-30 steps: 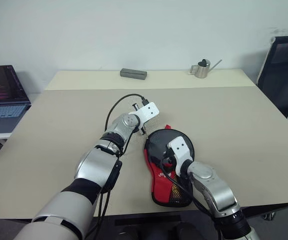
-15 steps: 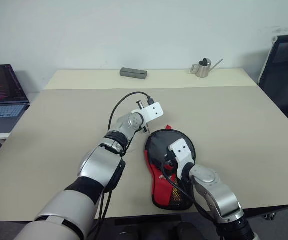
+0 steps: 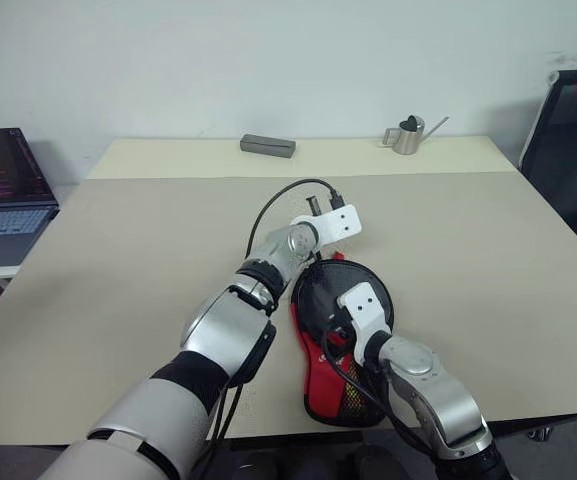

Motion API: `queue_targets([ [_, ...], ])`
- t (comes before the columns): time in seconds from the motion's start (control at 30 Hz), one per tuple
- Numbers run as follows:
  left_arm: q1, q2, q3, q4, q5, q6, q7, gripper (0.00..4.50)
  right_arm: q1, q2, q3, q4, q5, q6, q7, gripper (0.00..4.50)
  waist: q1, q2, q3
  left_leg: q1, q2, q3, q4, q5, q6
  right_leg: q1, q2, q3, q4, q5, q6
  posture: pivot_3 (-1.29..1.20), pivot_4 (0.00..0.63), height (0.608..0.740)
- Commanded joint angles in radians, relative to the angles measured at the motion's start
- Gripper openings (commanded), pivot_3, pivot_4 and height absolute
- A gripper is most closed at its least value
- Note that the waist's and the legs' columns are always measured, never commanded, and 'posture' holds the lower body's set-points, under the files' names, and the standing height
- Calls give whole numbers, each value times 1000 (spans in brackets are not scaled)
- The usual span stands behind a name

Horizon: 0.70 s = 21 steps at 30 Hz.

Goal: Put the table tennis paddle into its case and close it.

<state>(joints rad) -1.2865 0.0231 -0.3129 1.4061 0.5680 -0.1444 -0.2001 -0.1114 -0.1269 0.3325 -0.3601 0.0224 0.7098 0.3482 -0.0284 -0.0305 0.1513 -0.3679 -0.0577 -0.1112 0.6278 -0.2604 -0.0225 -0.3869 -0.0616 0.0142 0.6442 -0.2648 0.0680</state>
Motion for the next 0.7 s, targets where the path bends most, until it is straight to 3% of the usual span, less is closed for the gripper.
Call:
queue_targets([
  [0.03,-46,-12,-15,-18,17,-27,35,152,87,-15,64,74,10,107,6,4500,0,0,0,0,0,0,0,0,0,0,0,0,0,0,0,0,150,740],
  [0.27,-48,-42,-43,-16,40,-26,40,152,91,-14,71,63,10,114,-3,4500,0,0,0,0,0,0,0,-1,-1,0,0,0,0,-2,0,0,150,740],
  [0.53,4,-84,-53,-14,36,-28,-121,152,78,-6,72,77,15,110,-6,4500,-1,0,-1,0,0,1,0,-2,0,0,0,0,1,-3,-1,0,150,740],
  [0.7,15,-84,-53,-15,35,-22,-150,1919,72,-5,70,86,16,105,-4,4500,-3,0,-1,1,0,1,0,-2,0,0,0,0,1,-3,-2,0,150,740],
])
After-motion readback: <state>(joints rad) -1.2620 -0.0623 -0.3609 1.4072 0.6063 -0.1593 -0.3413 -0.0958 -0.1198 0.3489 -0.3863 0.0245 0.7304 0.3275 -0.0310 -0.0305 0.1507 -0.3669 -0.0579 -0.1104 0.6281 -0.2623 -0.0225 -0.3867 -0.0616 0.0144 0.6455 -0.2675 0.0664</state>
